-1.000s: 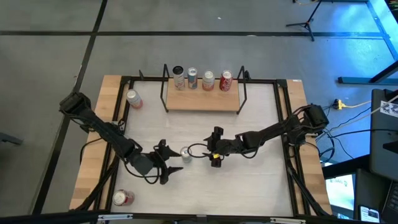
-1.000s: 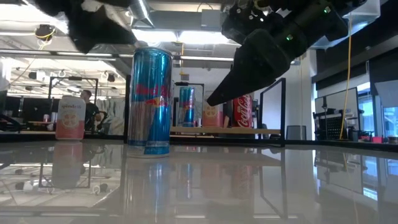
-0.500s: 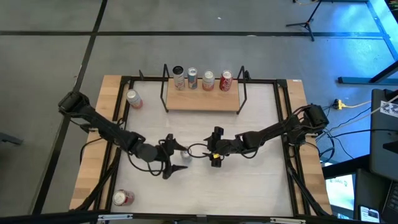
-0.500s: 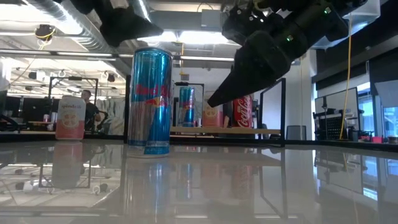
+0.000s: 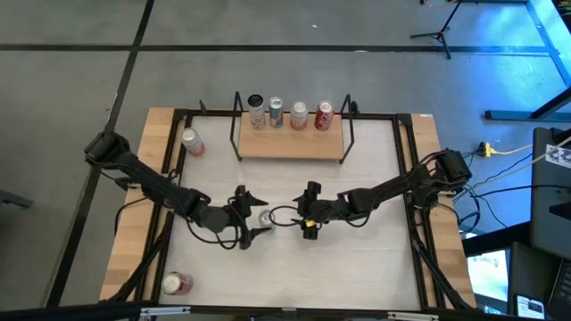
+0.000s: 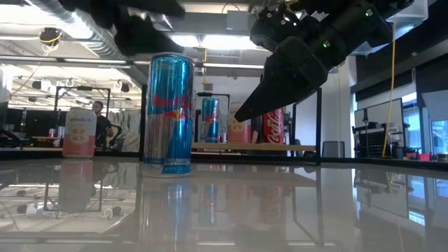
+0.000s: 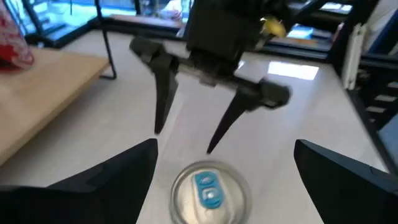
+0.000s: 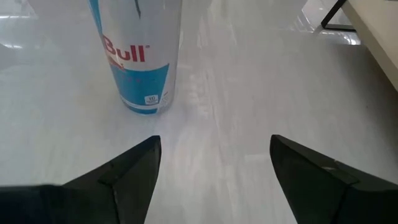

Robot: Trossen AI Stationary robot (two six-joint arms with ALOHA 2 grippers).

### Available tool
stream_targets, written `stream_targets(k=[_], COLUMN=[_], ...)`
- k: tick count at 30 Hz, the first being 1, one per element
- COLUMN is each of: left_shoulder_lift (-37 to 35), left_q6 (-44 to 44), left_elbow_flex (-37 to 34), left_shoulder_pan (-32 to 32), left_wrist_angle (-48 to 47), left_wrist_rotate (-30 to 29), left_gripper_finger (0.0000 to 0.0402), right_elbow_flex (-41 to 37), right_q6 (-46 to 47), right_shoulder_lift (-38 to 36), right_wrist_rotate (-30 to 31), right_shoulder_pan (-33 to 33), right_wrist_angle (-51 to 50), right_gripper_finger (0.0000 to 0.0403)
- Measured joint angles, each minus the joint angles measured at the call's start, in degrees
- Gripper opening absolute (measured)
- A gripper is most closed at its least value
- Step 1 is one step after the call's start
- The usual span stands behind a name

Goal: Place canned beverage on shelf
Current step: Move the blue soda can to the center of the table

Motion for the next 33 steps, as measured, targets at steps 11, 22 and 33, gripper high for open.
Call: stream_targets(k=[11,22,33], left_shoulder_lift=[5.23,5.51,5.49], left_q6=[-2.87,-3.99,-2.25], left_elbow_flex=[-0.01,-0.01,-0.01], left_shoulder_pan=[0.57,0.56,0.56], left_wrist_angle=[-0.09,-1.86,-1.91], left_wrist_rotate=[0.07,-0.79,-0.42], left_gripper_finger=[0.0367,0.0347,0.0211], right_elbow_flex=[0.0,0.0,0.51], right_q6=[0.0,1.47,1.31], right_shoulder_lift=[0.01,0.02,-4.49], right_wrist_rotate=[-0.02,-0.04,3.74], right_shoulder_pan=[0.0,0.0,4.06], right_wrist_angle=[-1.04,-1.5,-4.12], right_gripper_finger=[0.0301,0.0301,0.0301])
